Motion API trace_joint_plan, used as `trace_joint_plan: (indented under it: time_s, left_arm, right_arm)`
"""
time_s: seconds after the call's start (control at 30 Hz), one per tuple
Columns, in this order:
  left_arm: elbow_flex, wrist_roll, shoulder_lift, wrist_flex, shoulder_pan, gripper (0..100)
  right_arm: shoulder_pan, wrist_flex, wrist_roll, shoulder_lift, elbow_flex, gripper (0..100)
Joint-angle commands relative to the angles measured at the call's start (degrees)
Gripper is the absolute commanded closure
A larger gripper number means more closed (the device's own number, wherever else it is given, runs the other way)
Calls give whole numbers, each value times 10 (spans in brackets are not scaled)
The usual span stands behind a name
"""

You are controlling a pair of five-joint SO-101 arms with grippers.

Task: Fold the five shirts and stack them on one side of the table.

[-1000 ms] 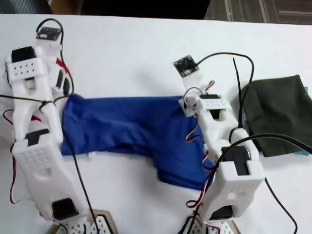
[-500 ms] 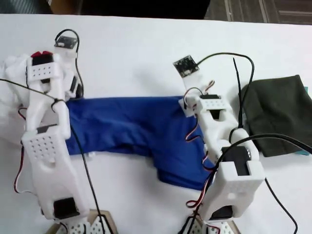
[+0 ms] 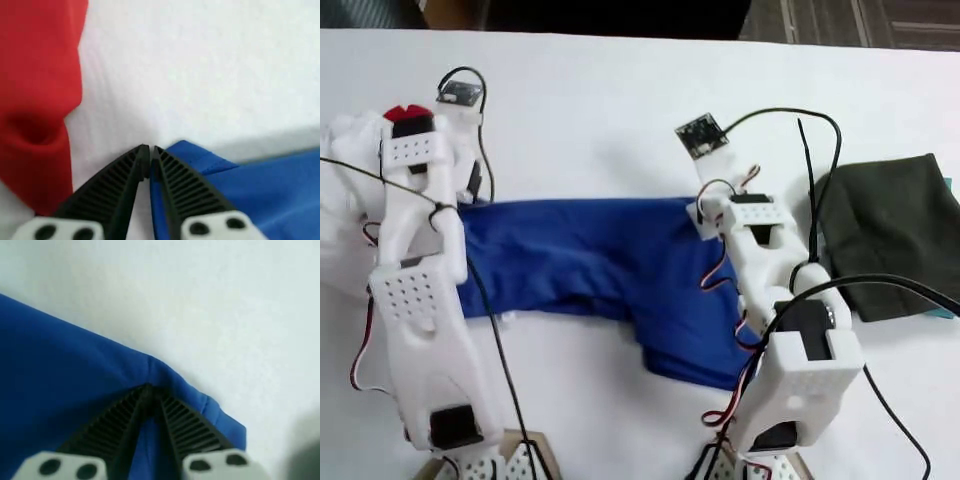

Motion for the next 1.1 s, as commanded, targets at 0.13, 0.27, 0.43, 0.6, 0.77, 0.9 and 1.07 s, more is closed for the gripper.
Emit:
trace_joint_plan:
  time_s: [0.13,0.27,0.43,0.6,0.77,0.9,1.07]
  left_arm:
    - [-22,2,-4,6,-7,951]
    - [-22,1,-3,14,-25,972]
    - [-22,-1,-3,38,-74,974]
    - [-53,-18,-21,62,-94,973]
    - [-132,-27,-37,127,-80,945]
    - [-200,-27,-45,234,-49,871]
    - [-146,-24,-95,237,-33,854]
  right_arm:
    - [7,-6,-4,-33,-2,978]
    - [7,-6,-4,-33,-2,978]
    - [7,-6,-4,-33,-2,978]
    - [7,-6,-4,-33,-2,978]
    - [7,-6,-4,-35,-2,978]
    - [2,19,-4,-50,-4,978]
    - [-4,119,-1,-177,-2,978]
